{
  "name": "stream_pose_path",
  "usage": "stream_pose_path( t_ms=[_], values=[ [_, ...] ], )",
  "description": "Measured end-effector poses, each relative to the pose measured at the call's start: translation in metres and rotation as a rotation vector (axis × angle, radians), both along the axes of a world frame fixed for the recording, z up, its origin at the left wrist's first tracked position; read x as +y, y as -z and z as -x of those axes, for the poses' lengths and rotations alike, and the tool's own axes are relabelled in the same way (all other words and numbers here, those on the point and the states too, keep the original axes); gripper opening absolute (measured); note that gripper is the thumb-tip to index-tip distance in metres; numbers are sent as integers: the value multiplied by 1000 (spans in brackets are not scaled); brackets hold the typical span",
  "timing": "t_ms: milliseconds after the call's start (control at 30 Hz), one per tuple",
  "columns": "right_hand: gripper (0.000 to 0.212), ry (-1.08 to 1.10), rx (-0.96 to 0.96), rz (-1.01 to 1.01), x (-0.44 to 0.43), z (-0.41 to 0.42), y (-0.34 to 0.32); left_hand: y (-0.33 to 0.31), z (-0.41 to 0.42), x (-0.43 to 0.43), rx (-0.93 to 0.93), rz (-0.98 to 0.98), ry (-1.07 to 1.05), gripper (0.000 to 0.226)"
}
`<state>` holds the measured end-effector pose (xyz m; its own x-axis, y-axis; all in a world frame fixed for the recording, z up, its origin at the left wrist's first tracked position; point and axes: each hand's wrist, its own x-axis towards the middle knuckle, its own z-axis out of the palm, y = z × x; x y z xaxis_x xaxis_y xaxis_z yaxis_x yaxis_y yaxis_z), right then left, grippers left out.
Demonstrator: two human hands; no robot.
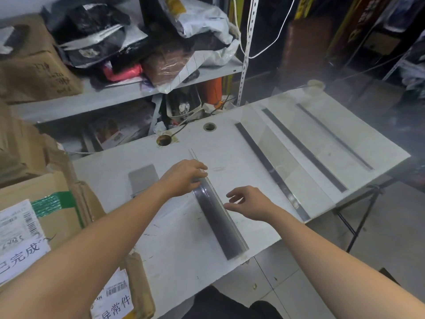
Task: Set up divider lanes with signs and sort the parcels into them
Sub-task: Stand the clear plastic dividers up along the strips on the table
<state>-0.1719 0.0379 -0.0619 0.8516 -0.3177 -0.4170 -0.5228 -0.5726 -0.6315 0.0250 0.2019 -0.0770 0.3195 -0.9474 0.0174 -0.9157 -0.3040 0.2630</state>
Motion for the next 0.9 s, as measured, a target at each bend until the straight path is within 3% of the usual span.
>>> stream_pose_path(
  t_ms=[233,400,633,900],
  values=[
    [37,-3,5,-4,-6,1,0,6,2,-2,22,12,-16,31],
    [31,28,31,-98,-7,4,5,4,-7,-10,-7,0,-50,18],
    [38,126,32,-128,-7,4,8,2,-25,-26,-62,-84,16,3],
    [39,135,60,-101,-20,9,0,3,-62,-46,17,-58,-87,4]
  ],
)
